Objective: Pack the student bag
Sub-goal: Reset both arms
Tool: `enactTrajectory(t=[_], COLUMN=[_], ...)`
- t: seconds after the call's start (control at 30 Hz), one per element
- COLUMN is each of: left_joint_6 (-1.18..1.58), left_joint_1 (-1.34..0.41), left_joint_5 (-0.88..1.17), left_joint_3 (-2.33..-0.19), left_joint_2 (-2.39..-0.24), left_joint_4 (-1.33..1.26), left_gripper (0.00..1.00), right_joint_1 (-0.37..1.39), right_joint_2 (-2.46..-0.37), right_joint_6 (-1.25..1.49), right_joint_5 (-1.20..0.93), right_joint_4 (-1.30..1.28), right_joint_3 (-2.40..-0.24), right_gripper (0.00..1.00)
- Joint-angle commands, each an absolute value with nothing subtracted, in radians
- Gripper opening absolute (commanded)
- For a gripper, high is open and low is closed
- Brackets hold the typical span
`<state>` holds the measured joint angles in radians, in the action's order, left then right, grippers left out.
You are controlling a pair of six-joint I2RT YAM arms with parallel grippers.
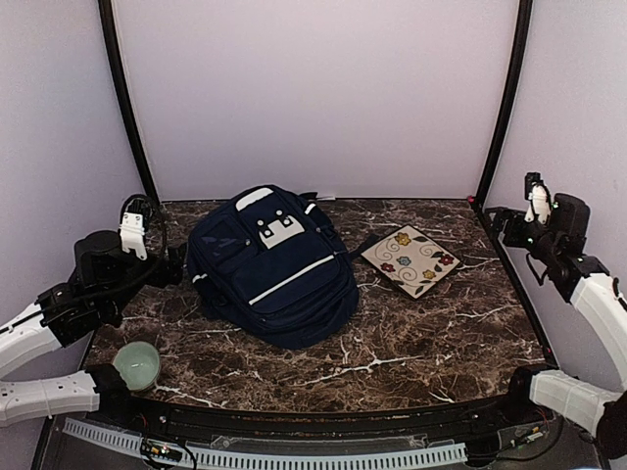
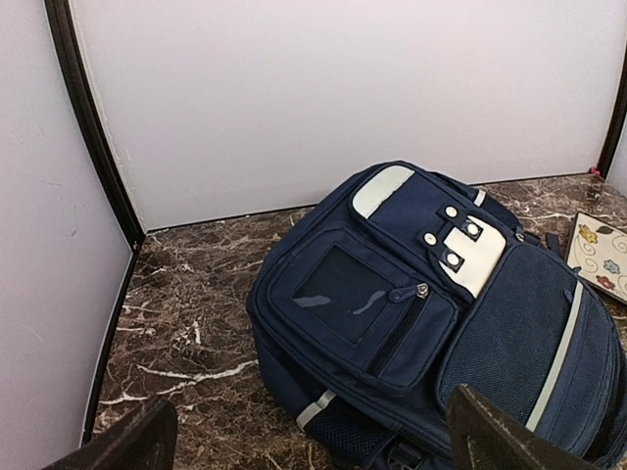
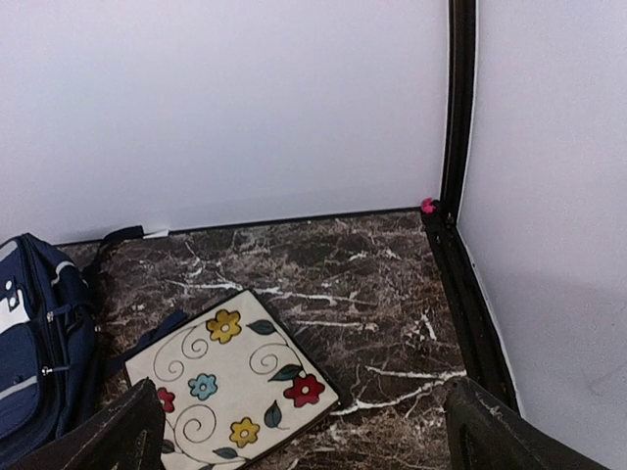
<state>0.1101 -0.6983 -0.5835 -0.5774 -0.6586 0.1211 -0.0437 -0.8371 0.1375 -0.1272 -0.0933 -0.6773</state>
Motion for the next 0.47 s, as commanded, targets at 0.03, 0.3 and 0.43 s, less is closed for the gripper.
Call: enactTrajectory(t=[0.03,0.3,0.43], left_joint_6=[0.152,0.18,0.177], left_joint_1=[-0.695,-0.696,-0.697], left_joint_5=[-0.609,-0.64,-0.639], left_joint_3=[-0.565,-0.612,-0.612], left_joint_2=[-0.66,-0.697,-0.688], left_joint_4=[0.118,0.199,0.196], left_gripper=[0.99,0.99,0.99], right_joint_1=[-0.064,-0.074,-0.088], right_joint_2=[-0.801,-0.809,-0.832], right_joint_6=[0.163,0.143,0.147], right_joint_5=[-0.15,-0.166,-0.191], right_joint_4=[0.006,0.019,0.024], right_joint_3=[-0.674,-0.656,-0.652], right_gripper=[1.0,1.0,1.0])
